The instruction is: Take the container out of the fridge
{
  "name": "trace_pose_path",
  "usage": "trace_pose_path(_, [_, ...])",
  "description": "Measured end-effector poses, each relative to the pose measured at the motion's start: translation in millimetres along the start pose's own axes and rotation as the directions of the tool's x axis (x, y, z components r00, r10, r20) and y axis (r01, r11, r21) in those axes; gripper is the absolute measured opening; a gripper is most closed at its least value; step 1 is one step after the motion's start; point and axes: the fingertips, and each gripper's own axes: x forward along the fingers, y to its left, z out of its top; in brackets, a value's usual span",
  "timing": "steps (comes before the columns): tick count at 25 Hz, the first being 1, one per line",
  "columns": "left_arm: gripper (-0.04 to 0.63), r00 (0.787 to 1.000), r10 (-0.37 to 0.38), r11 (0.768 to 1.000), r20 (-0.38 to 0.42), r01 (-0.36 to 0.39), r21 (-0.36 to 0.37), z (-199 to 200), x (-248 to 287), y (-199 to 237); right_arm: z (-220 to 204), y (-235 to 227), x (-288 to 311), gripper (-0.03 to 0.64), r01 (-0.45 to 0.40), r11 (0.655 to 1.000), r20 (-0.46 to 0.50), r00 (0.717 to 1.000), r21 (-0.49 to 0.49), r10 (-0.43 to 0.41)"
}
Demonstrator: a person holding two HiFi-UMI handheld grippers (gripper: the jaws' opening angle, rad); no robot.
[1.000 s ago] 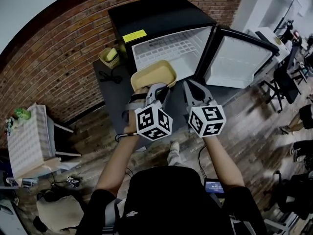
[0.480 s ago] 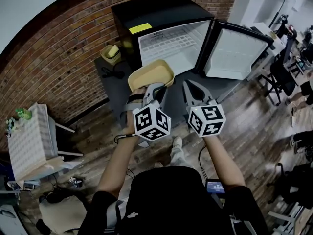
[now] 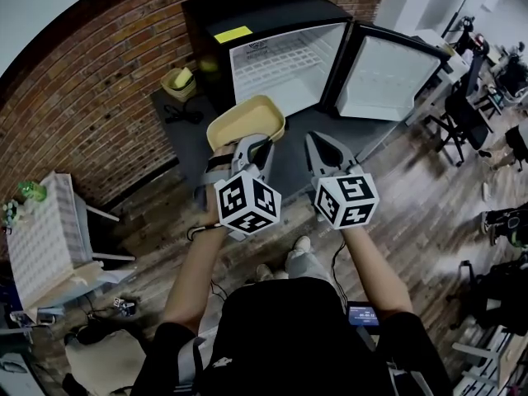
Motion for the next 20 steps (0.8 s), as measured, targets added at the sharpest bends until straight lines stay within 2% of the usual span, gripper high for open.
trace_pose_path(9, [0.032,1.0,0.001,1.0,-0.007,-0.001,-0.011,12.0,-3.9,-4.6,12.9,-6.5,-17.1,0.038,0.0,1.0,0.015,1.0,-0.012,0.0])
trace_pose_path(20, [0.032,0.999,0.043,0.998,-0.029,-0.044,-0.053,58.8,-13.3,-28.2,20.3,-37.0,-64.2,0.038,-0.013,0.999,0.031,0.999,-0.029,0.014])
